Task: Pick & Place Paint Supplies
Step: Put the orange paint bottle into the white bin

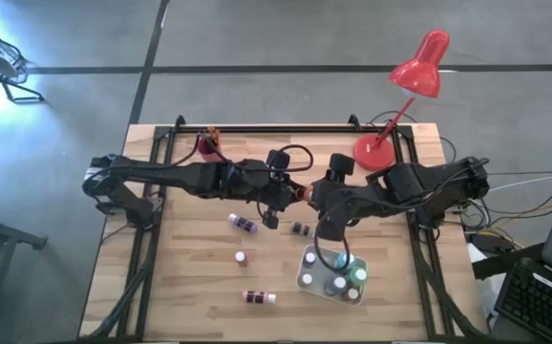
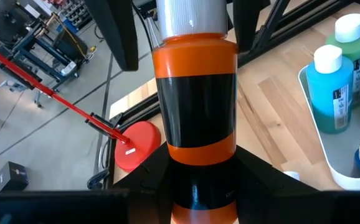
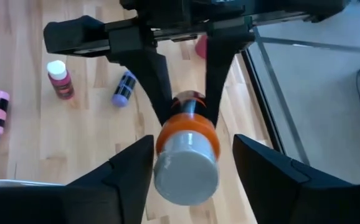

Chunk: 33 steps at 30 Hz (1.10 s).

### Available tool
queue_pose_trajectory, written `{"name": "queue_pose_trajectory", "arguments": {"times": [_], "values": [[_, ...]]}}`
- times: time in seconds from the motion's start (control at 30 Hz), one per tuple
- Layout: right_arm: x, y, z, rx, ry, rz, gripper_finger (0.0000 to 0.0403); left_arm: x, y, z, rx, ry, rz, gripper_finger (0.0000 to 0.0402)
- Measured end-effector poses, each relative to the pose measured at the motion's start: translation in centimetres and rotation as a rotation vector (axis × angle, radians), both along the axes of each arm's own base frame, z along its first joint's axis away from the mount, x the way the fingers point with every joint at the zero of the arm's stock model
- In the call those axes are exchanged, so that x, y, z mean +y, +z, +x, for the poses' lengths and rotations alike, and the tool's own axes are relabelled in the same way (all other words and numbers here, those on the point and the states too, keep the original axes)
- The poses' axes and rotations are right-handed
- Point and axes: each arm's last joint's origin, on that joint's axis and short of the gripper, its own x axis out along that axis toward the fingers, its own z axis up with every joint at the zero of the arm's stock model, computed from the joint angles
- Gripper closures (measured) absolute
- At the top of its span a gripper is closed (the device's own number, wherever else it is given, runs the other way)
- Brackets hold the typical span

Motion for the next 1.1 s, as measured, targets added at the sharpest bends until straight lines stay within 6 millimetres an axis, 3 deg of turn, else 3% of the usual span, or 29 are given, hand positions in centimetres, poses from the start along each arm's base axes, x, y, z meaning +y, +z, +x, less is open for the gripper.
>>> {"name": "queue_pose_trajectory", "arguments": {"times": [0.2, 0.43, 0.63, 0.83, 0.97, 1.1], "values": [[0.0, 0.0, 0.1, -0.001, 0.007, -0.001, 0.0216, 0.0, 0.0, 0.0, 0.0, 0.0, 0.0, 0.0282], [0.0, 0.0, 0.1, 0.004, 0.014, -0.004, 0.028, 0.0, 0.0, 0.0, 0.003, 0.002, -0.001, 0.0282], [0.0, -0.1, 0.0, 0.014, 0.013, -0.007, 0.0283, 0.0, 0.0, 0.0, 0.002, 0.005, -0.008, 0.0283], [-0.2, -0.3, -0.9, 0.074, -0.021, 0.013, 0.0293, 0.1, -0.3, -0.3, 0.041, 0.057, -0.035, 0.0196], [-0.5, 0.2, -2.1, 0.097, -0.065, 0.06, 0.0293, 0.6, 0.6, -1.6, 0.041, 0.121, -0.054, 0.0137], [-0.2, 0.2, -2.3, 0.108, -0.051, 0.132, 0.0293, 1.4, 1.4, -2.7, 0.016, 0.186, -0.067, 0.0103]]}}
